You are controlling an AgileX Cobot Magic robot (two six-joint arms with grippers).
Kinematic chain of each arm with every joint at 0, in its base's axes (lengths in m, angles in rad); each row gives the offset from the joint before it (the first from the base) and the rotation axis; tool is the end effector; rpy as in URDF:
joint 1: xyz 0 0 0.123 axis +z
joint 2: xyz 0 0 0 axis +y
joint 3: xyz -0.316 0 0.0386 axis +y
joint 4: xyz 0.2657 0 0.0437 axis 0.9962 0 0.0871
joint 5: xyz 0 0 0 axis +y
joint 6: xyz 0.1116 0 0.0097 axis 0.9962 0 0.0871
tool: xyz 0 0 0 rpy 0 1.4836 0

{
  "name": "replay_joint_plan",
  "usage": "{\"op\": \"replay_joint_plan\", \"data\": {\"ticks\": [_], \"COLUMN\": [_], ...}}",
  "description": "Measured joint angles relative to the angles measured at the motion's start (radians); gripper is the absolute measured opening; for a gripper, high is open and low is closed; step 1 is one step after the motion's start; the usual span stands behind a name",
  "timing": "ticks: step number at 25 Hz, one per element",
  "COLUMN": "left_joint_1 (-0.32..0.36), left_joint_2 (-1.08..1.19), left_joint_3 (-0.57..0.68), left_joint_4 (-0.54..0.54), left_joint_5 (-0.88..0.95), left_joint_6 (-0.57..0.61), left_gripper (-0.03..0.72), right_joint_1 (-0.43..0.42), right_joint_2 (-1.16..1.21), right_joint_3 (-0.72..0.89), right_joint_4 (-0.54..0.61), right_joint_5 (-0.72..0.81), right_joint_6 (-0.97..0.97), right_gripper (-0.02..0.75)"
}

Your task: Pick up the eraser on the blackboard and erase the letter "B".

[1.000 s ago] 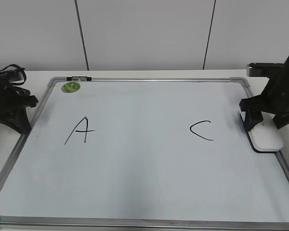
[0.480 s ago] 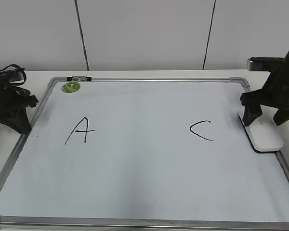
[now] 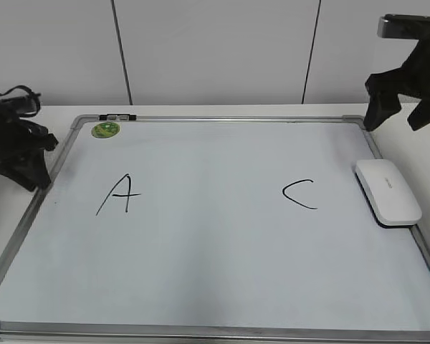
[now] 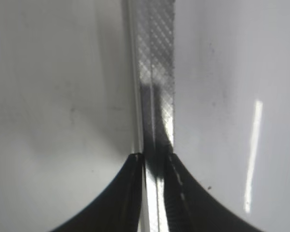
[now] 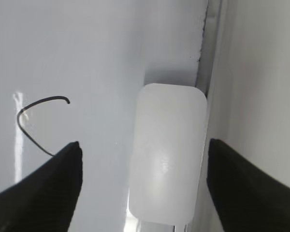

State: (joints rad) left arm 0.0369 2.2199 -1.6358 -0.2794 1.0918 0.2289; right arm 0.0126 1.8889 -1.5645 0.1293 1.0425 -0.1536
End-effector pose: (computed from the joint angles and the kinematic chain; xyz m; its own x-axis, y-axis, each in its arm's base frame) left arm 0.4680 -0.0102 0.1327 -0.9981 0.0575 -0.0223 0.0612 0.9679 -0.2437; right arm 0.4334 0.0179 0.2613 -0.9491 -0.0995 -0.2988 -0.1289 0.9884 0.0806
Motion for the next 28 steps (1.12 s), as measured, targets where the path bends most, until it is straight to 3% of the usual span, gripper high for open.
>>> {"op": "replay_joint_plan", "data": {"ticks": [4,7,12,19,22,28], "left_joint_1": [-0.002,-0.002,-0.004,-0.006,-0.006,-0.006], "left_joint_2": [0.002,-0.012,-0.132,-0.382,-0.502,-0.788], "left_joint_3": [-0.122,-0.191,-0.221,-0.219,-0.184,0.001], "left_joint_4": [0.0,0.007,0.074,0.081,0.081,0.094], "left_joint_5": [0.094,0.109,0.126,0.144,0.148,0.155], "left_joint_6": [-0.006,-0.026,-0.081,-0.115,-0.119,-0.122], "left_gripper": [0.318,0.376,0.4,0.417,0.418,0.421], "right_joint_1": [0.0,0.0,0.0,0.0,0.0,0.0], "right_joint_2": [-0.035,-0.078,-0.155,-0.295,-0.362,-0.551], "right_joint_3": [-0.023,-0.028,-0.036,-0.036,-0.036,-0.029], "right_joint_4": [0.009,0.011,0.014,0.016,0.016,0.016], "right_joint_5": [0.04,0.064,0.139,0.19,0.194,0.208], "right_joint_6": [-0.008,-0.023,-0.034,-0.045,-0.045,-0.047], "right_gripper": [0.604,0.597,0.596,0.595,0.595,0.595]}}
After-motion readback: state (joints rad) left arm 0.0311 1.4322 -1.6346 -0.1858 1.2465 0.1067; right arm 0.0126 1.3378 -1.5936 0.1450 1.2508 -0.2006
